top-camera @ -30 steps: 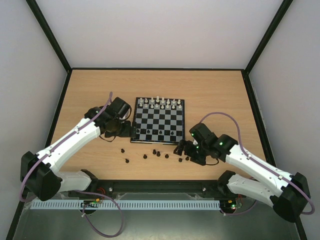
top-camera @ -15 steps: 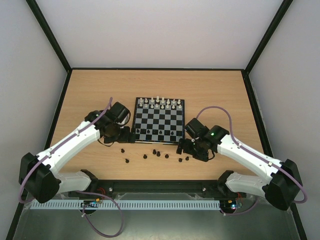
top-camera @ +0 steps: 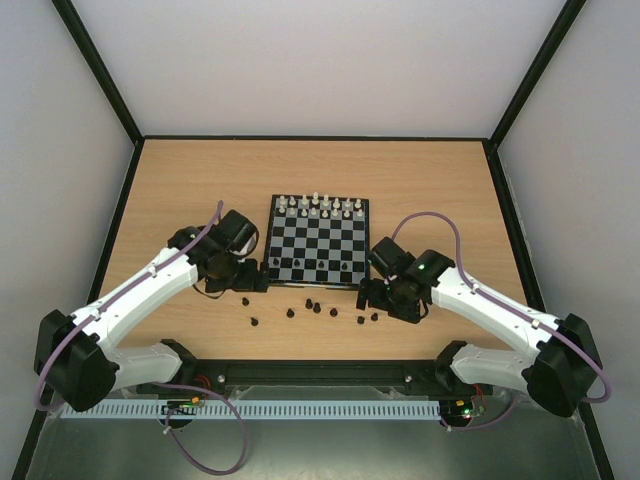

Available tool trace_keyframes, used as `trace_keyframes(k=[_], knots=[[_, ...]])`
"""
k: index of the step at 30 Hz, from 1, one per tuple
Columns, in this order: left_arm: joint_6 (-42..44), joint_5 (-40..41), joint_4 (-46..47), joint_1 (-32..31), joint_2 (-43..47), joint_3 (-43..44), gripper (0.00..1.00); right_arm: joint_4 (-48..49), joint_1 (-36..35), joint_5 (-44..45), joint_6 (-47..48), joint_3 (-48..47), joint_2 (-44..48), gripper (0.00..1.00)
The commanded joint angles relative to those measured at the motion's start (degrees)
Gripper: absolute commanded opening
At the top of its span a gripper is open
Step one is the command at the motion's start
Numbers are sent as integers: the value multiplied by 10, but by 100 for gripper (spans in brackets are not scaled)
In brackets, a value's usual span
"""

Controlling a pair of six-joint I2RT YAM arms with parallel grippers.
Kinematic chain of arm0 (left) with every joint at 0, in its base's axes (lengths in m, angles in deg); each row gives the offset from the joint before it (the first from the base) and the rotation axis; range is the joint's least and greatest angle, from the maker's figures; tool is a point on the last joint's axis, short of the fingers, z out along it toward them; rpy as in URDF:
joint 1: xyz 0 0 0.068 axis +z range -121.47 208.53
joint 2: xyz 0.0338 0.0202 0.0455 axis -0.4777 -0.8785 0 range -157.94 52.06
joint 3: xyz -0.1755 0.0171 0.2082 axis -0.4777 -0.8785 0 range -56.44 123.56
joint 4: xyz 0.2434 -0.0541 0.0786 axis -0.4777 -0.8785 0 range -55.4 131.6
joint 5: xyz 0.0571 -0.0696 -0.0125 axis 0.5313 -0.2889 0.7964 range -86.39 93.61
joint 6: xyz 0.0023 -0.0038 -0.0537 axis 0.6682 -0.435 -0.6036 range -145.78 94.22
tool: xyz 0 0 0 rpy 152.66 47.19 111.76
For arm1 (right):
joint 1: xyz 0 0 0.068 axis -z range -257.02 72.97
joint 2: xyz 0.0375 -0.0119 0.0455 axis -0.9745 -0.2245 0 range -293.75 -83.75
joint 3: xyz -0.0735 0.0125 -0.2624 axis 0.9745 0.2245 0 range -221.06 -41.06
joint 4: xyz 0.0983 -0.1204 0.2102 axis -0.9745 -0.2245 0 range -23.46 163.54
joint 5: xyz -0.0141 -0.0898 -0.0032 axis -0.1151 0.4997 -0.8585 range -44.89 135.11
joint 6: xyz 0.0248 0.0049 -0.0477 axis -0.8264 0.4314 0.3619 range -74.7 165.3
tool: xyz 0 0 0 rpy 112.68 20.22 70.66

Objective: Set up the chess pieces on the board
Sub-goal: Pick up the chess piece at the center of the board.

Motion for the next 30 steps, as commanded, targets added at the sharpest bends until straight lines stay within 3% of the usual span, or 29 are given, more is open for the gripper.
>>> trace_keyframes(k=[1,13,22,30], knots=[[-13,-22,13,-5,14,-20,99,-20,-4,14,11,7,-15,99],[-30,1,29,-11,52,-57,99,-48,-3,68,19,-8,-38,99],[-45,31,-11,-9,56,-21,99,-50,-1,65,27,-13,-36,99],[-28,22,26,10,60,-56,99,-6,-1,61,29,43,2,96]])
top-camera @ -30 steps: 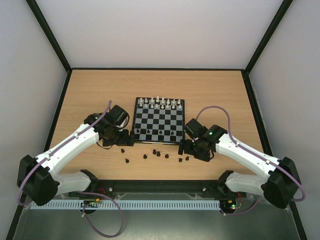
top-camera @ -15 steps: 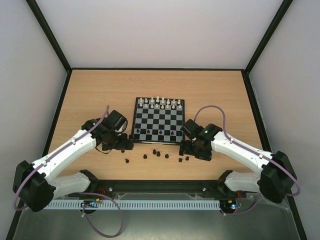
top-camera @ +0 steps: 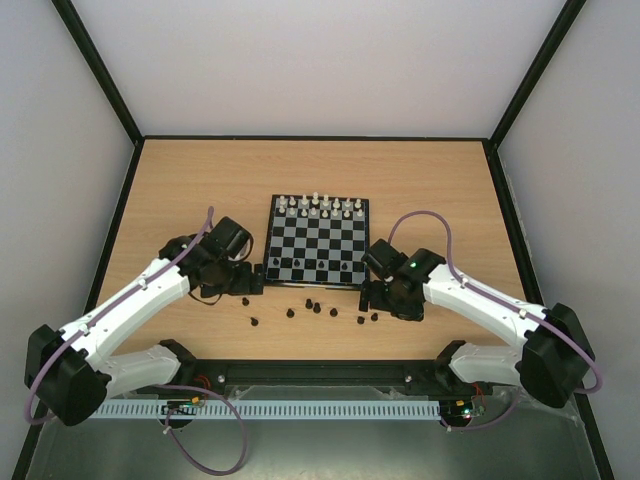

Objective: Set up the chess pieces on the board
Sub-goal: Pick up the chess piece at the center of the board.

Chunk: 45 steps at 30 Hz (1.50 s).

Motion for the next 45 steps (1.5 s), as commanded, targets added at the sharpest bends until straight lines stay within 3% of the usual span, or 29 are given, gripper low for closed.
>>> trace_keyframes(k=[1,7,20,34,40,45], knots=[[7,-10,19,8,12,-30,99,2,-2,9,5,36,33,95],[8,-22,58,8,-3,-43,99,25,-2,7,21,29,10,72],[16,-6,65,8,-21,-54,99,21,-2,11,65,-12,-72,45],[16,-1,69,8,-47,-19,99,54,-1,-13,75,6,-119,41],[18,-3,79,8,-57,-20,99,56,-1,-7,77,-2,-152,33],[17,-4,84,9,-64,-19,99,57,-2,-9,77,-6,-160,20]])
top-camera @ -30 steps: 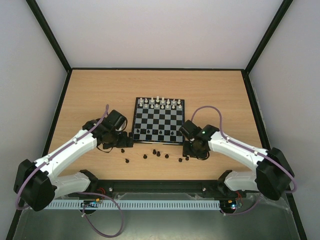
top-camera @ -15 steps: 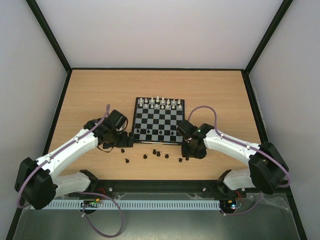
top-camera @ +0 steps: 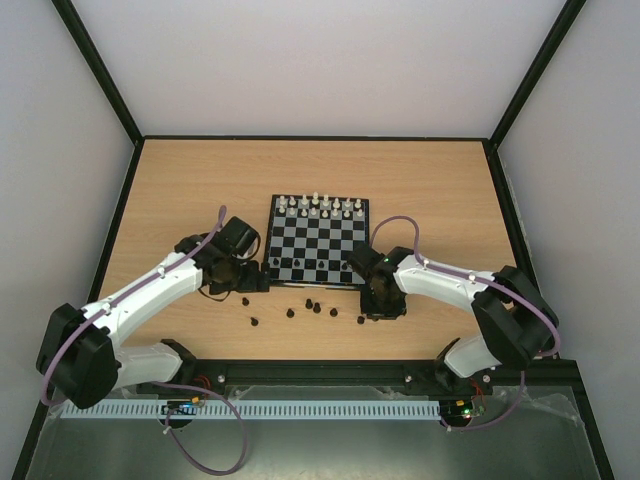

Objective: Set up the chess pieces on the board
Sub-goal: Pick up the chess piece at the center of the board, then place the chess piece on the chessboard.

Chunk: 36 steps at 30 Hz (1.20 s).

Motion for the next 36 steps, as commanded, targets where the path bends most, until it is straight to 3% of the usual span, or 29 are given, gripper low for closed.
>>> trace_keyframes(k=[1,7,13,25,36], knots=[[4,1,2,3,-6,11,99,-16,-2,4,2,-10,-5,19],[5,1,4,4,-11,11,99,-22,-1,3,-2,-10,11,8],[5,2,3,4,-12,12,99,-68,-2,20,5,-65,28,6],[4,5,-6,4,2,9,99,-115,-2,47,62,-241,-108,7],[1,6,-9,5,12,5,99,-112,15,56,75,-268,-171,7]])
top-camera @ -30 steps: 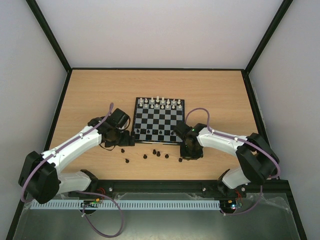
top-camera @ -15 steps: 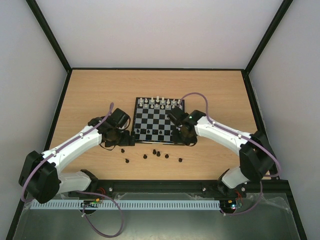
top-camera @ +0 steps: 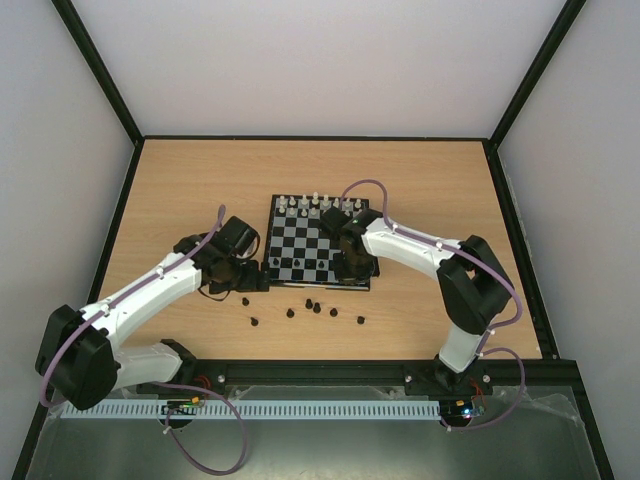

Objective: Set up the chess pieces on the board
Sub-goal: Place the chess piece on the chessboard.

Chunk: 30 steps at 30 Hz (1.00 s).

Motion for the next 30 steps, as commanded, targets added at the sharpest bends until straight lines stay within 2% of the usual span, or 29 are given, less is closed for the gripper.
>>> trace_keyframes(k=[1,14,30], knots=[[0,5,-10,4,8,4,99,-35,13,12,10,-9,-10,7],[2,4,-5,3,-3,2,99,-20,58,1,49,-2,-25,7],[6,2,5,3,-21,6,99,-15,63,-31,65,-27,-50,8]])
